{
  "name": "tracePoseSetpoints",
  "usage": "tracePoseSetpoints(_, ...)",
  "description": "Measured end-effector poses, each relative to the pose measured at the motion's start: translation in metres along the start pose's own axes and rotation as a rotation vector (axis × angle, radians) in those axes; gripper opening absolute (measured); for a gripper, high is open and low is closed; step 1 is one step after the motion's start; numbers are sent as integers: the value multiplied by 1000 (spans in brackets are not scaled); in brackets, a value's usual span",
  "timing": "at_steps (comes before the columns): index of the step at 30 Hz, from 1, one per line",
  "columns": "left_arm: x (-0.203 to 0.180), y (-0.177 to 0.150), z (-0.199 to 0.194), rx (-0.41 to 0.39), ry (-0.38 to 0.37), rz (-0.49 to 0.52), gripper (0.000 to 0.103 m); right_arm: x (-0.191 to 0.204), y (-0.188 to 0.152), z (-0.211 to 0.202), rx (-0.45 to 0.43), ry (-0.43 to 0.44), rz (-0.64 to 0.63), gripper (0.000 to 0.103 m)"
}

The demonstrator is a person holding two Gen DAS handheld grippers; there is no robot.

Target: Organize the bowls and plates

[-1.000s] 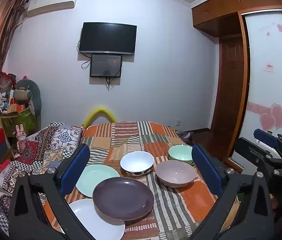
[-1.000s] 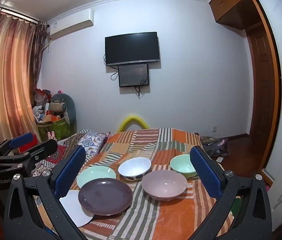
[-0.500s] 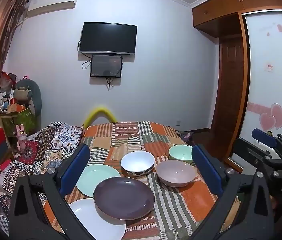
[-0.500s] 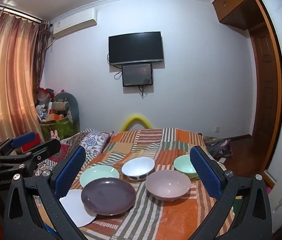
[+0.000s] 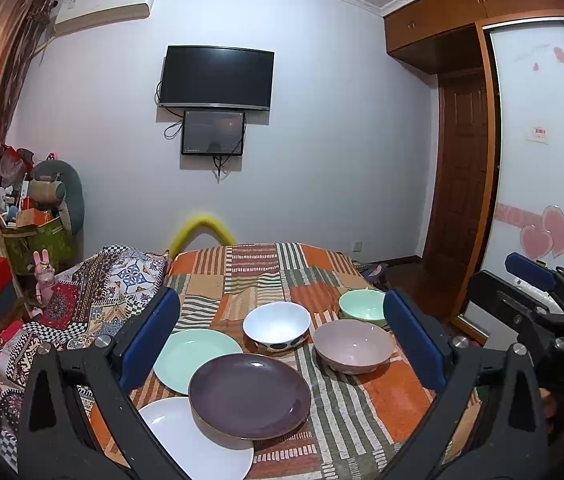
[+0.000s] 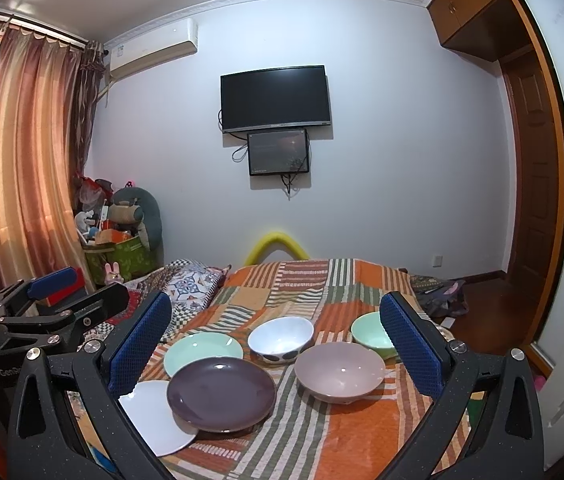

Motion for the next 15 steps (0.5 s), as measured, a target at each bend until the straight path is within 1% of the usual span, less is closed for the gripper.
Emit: tracePoseSetpoints(15, 0, -1, -1, 2, 0, 1, 103, 3, 0, 0, -6, 4, -1, 103)
Point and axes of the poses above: each gripper's, at about its wrist camera, not at the fingertips, and z roughly the way its jaws point, x to its left, y to its top, the point moved 2 cm from there along z, roughly the way its jaws point, and after that the axes turned 1 degree about z, right-handed, at the moved point
